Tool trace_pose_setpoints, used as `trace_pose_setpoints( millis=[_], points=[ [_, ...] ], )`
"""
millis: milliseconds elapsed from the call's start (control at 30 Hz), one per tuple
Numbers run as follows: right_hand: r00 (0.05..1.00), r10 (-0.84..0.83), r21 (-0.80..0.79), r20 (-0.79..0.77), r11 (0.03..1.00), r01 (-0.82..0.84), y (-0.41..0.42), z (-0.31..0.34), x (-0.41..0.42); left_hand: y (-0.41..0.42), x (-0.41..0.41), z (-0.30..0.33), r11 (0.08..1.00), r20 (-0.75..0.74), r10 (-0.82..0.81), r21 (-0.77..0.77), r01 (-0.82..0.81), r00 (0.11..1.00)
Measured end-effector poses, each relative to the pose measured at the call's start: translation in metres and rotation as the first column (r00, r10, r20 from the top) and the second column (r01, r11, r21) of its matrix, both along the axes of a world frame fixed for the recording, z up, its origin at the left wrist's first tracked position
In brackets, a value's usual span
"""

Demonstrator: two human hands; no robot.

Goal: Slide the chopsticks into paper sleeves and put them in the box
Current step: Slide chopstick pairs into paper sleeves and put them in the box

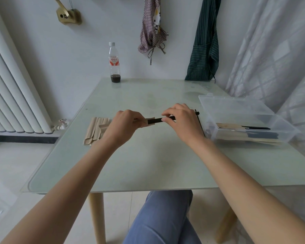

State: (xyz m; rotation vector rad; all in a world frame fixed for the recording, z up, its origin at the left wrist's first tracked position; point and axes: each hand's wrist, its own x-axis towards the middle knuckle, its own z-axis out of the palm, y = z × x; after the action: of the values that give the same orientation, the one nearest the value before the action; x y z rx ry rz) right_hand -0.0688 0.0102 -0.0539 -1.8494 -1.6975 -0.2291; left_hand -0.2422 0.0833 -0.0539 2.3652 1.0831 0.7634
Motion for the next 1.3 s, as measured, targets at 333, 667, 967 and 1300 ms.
trace_pose_setpoints(
  millis=[333,667,967,1300],
  points=[
    [0.999,0.043,-0.004,0.008,0.999,-0.043,0.005,0.002,-0.012,-0.003,-0.002,0.001,0.999,0.005,0.032,-0.004,-0.032,0.999],
    [0.999,-0.014,0.030,-0.047,0.999,0.015,-0.010,0.007,0.012,-0.013,0.020,0.011,1.000,-0.020,0.009,0.021,-0.009,1.000],
    [0.994,-0.082,-0.063,-0.065,0.995,0.078,-0.052,0.018,0.086,-0.045,0.117,0.038,0.991,-0.103,-0.128,0.031,0.132,0.986],
    [0.941,-0.337,-0.174,-0.010,0.928,0.330,-0.098,0.026,0.191,-0.060,0.254,0.046,0.934,-0.205,-0.348,0.013,0.358,0.915]
  ],
)
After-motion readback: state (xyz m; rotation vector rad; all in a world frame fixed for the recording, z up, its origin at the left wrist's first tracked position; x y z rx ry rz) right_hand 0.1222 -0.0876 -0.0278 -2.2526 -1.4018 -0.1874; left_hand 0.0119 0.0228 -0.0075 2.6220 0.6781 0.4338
